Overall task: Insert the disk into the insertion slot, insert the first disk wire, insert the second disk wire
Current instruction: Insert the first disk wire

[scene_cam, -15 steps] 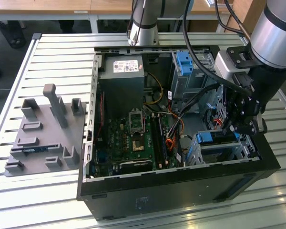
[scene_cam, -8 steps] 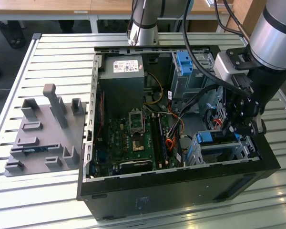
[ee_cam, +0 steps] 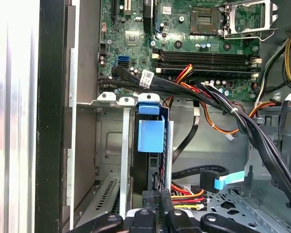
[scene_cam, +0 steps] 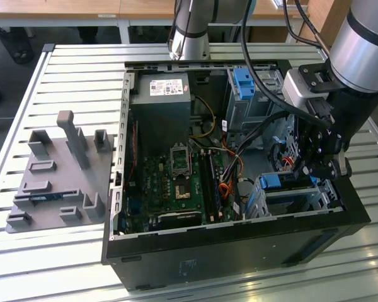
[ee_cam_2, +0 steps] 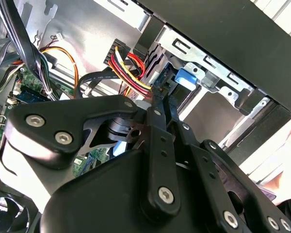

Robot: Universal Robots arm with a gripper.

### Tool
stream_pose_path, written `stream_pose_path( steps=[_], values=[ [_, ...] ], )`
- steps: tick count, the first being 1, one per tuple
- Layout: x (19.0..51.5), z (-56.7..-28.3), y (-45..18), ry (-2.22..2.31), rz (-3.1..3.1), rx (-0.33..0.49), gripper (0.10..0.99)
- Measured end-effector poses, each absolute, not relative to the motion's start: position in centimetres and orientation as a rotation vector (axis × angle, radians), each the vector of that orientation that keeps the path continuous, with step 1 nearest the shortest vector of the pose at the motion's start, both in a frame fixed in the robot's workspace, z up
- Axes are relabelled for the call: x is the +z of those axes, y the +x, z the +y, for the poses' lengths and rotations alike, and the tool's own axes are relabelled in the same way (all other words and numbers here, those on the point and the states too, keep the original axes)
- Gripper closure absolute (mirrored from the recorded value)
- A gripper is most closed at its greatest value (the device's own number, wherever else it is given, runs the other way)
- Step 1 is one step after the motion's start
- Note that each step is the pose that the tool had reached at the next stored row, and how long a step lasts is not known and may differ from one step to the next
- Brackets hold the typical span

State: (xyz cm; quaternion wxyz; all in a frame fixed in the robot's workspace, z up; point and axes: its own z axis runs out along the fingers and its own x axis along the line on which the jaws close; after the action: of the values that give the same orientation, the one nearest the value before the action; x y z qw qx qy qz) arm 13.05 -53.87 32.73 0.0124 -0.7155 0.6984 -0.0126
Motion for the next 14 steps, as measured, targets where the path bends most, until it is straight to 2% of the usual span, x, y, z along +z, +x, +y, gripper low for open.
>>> stream_pose_path(
  steps=[5, 6, 14],
  values=[
    [32.68, -53.87, 13.05, -2.230, 2.177, -0.038, 0.910],
    [32.73, -53.88, 13.05, -2.230, 2.177, -0.038, 0.847],
    [33.44, -53.87, 13.05, -2.230, 2.177, -0.039, 0.847]
  ],
)
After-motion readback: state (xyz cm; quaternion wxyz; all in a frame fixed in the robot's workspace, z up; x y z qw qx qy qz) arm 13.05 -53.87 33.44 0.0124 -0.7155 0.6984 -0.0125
